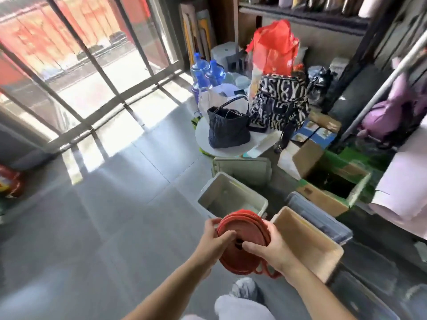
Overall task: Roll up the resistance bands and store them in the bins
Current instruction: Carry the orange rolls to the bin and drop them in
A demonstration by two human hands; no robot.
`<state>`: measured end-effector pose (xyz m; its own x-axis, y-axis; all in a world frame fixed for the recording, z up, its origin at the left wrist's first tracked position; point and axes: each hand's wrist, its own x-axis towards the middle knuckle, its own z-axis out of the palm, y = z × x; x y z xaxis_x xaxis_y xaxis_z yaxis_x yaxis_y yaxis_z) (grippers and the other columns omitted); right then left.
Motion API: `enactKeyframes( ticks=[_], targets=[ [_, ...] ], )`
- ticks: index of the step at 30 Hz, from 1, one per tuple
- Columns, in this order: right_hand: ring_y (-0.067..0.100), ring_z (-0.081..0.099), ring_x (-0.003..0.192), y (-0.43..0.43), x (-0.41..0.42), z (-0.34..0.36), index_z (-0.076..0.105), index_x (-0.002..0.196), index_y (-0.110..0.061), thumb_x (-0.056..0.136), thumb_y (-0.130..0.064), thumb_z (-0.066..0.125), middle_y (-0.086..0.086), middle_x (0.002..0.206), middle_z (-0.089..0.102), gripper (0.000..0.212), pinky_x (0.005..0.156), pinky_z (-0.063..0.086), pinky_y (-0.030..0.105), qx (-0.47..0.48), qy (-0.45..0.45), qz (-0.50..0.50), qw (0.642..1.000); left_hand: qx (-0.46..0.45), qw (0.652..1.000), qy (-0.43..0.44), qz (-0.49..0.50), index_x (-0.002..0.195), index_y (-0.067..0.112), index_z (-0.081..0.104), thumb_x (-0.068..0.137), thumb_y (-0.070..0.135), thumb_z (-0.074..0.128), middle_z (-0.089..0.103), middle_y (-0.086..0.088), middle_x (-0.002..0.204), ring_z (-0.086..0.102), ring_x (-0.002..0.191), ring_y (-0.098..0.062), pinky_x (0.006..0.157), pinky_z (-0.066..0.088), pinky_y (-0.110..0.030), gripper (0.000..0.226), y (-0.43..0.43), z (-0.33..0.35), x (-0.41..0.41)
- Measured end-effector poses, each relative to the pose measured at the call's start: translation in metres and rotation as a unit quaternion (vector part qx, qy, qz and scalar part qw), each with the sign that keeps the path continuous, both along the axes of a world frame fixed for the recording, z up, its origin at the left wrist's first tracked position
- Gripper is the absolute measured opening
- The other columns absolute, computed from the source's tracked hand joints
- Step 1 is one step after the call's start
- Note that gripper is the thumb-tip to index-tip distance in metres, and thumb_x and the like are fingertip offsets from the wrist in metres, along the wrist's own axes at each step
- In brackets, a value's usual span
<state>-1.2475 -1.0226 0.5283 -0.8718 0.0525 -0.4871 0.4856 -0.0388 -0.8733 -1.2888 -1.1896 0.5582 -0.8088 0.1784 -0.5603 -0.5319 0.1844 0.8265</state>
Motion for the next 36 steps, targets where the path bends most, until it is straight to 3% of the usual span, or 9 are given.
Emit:
enactKeyframes(
  ticks=[8, 10, 14, 17, 22, 25, 29, 34, 36],
  targets=[
    [-0.001, 0.058, 0.092, -0.038, -0.143, -0.175, 0.041, 0.119, -0.027, 0.062, -0.015, 0.086, -0.012, 0.105, 0.058, 0.073, 0.063, 0.046, 0.007, 0.005, -0.063, -0.081, 0.995, -0.024, 0.995, -0.042, -0.086, 0.114, 0.023, 0.047, 0.063, 0.031, 0.068, 0.062, -0.011, 0.112, 0.063, 0.102, -0.022, 0.091, 0.052, -0.039, 0.056, -0.023, -0.175, -0.173],
    [0.001, 0.058, 0.092, -0.039, -0.173, -0.237, 0.040, 0.116, -0.031, 0.061, -0.020, 0.087, -0.013, 0.104, 0.058, 0.074, 0.067, 0.048, 0.012, 0.001, -0.073, -0.103, 0.992, -0.023, 0.993, -0.058, -0.102, 0.114, 0.023, 0.047, 0.064, 0.031, 0.068, 0.062, -0.011, 0.112, 0.063, 0.103, -0.024, 0.090, 0.053, -0.040, 0.055, -0.024, -0.240, -0.207],
    [0.016, 0.061, 0.103, -0.037, -0.222, -0.365, 0.044, 0.121, -0.025, 0.057, -0.040, 0.085, -0.002, 0.112, 0.062, 0.077, 0.093, 0.050, 0.039, -0.015, -0.097, -0.129, 0.987, -0.020, 0.987, -0.079, -0.140, 0.118, 0.024, 0.047, 0.065, 0.033, 0.068, 0.063, -0.009, 0.115, 0.063, 0.104, -0.022, 0.092, 0.052, -0.040, 0.058, -0.020, -0.365, -0.260],
    [0.019, 0.060, 0.107, -0.035, -0.248, -0.457, 0.046, 0.127, -0.017, 0.069, -0.042, 0.078, 0.004, 0.118, 0.062, 0.071, 0.099, 0.046, 0.042, -0.013, -0.109, -0.178, 0.978, -0.018, 0.979, -0.102, -0.177, 0.129, 0.022, 0.043, 0.063, 0.025, 0.064, 0.057, -0.012, 0.123, 0.060, 0.110, -0.025, 0.098, 0.048, -0.045, 0.069, -0.011, -0.446, -0.293],
    [0.019, 0.058, 0.106, -0.036, -0.275, -0.578, 0.040, 0.133, -0.014, 0.071, -0.036, 0.080, 0.003, 0.122, 0.057, 0.077, 0.093, 0.048, 0.034, -0.001, -0.133, -0.213, 0.968, -0.053, 0.947, -0.158, -0.275, 0.126, 0.032, 0.043, 0.068, 0.014, 0.063, 0.059, -0.008, 0.120, 0.058, 0.098, -0.022, 0.080, 0.048, -0.042, 0.064, -0.002, -0.552, -0.335],
    [0.022, 0.056, 0.111, -0.031, -0.288, -0.624, 0.039, 0.136, -0.009, 0.072, -0.031, 0.080, 0.007, 0.126, 0.056, 0.079, 0.098, 0.045, 0.036, 0.000, -0.155, -0.217, 0.964, -0.076, 0.947, -0.147, -0.275, 0.127, 0.023, 0.045, 0.080, -0.003, 0.058, 0.061, -0.013, 0.115, 0.060, 0.092, -0.023, 0.075, 0.052, -0.042, 0.055, 0.006, -0.601, -0.352],
    [0.025, 0.044, 0.129, -0.024, -0.292, -0.655, 0.027, 0.145, -0.012, 0.074, -0.033, 0.078, 0.009, 0.146, 0.040, 0.090, 0.108, 0.034, 0.036, 0.031, -0.207, -0.192, 0.959, -0.069, 0.945, -0.161, -0.277, 0.125, 0.008, 0.050, 0.081, -0.015, 0.052, 0.064, -0.010, 0.094, 0.063, 0.073, -0.019, 0.054, 0.053, -0.026, 0.049, 0.014, -0.648, -0.361],
    [0.027, 0.032, 0.137, -0.033, -0.288, -0.676, 0.017, 0.149, -0.016, 0.079, -0.043, 0.069, 0.010, 0.152, 0.030, 0.092, 0.112, 0.029, 0.037, 0.172, -0.253, -0.120, 0.945, -0.150, 0.943, -0.089, -0.285, 0.144, 0.009, 0.031, 0.082, -0.009, 0.061, 0.054, -0.017, 0.131, 0.056, 0.114, -0.029, 0.096, 0.047, -0.035, 0.071, 0.019, -0.687, -0.360],
    [0.030, 0.019, 0.142, -0.032, -0.284, -0.668, 0.008, 0.151, -0.019, 0.079, -0.052, 0.064, 0.014, 0.154, 0.021, 0.097, 0.114, 0.023, 0.040, 0.264, -0.282, -0.066, 0.920, -0.201, 0.926, -0.056, -0.315, 0.147, 0.010, 0.023, 0.081, 0.002, 0.067, 0.055, -0.012, 0.129, 0.059, 0.108, -0.023, 0.087, 0.047, -0.021, 0.080, 0.016, -0.676, -0.365]
  ],
)
